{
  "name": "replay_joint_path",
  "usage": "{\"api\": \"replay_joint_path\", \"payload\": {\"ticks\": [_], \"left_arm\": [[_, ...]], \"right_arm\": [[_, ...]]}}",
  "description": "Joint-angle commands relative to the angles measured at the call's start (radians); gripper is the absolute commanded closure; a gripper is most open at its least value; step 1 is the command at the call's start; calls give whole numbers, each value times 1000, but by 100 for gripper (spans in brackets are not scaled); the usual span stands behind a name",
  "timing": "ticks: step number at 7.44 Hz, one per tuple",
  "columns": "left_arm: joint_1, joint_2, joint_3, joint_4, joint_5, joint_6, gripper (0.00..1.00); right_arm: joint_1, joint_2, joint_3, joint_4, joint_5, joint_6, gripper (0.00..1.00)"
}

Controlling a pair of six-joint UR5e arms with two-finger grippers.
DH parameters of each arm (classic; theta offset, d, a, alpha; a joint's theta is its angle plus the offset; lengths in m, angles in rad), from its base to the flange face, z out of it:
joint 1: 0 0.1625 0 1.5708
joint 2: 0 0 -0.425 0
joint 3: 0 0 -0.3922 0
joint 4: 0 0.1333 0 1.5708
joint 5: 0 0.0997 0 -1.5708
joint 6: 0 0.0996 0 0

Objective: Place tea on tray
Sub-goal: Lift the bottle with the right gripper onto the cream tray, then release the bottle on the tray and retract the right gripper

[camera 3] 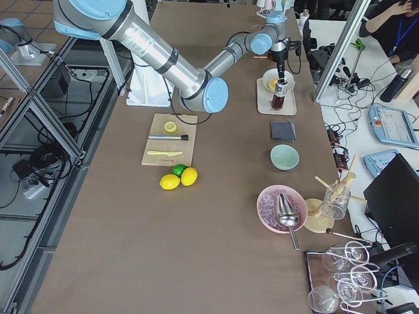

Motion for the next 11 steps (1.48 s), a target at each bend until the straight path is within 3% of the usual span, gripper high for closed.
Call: {"api": "replay_joint_path", "payload": {"ticks": [1, 2, 3, 4, 5, 6, 9, 10, 11], "left_arm": [[0, -2, 6, 2, 2, 1, 0], [2, -4, 7, 2, 2, 1, 0], [2, -6, 7, 2, 2, -1, 0], [2, -6, 7, 3, 2, -1, 0], [2, -7, 7, 3, 2, -1, 0], [2, -9, 9, 5, 2, 1, 0], [2, -9, 9, 5, 2, 1, 0], [2, -7, 9, 5, 2, 2, 0], [0, -4, 6, 8, 0, 4, 0]], "right_arm": [[0, -7, 0, 20, -1, 0, 100], [0, -17, 0, 49, -1, 2, 91], [0, -17, 0, 49, -1, 5, 48], [0, -16, 0, 51, -3, 5, 17], [0, -14, 1, 55, -3, 5, 1], [13, -11, 0, 54, 8, 5, 0], [106, -13, 44, 28, 197, -14, 0], [142, -46, 136, -65, 256, -46, 0], [159, -136, 290, -184, 259, -183, 0]]}}
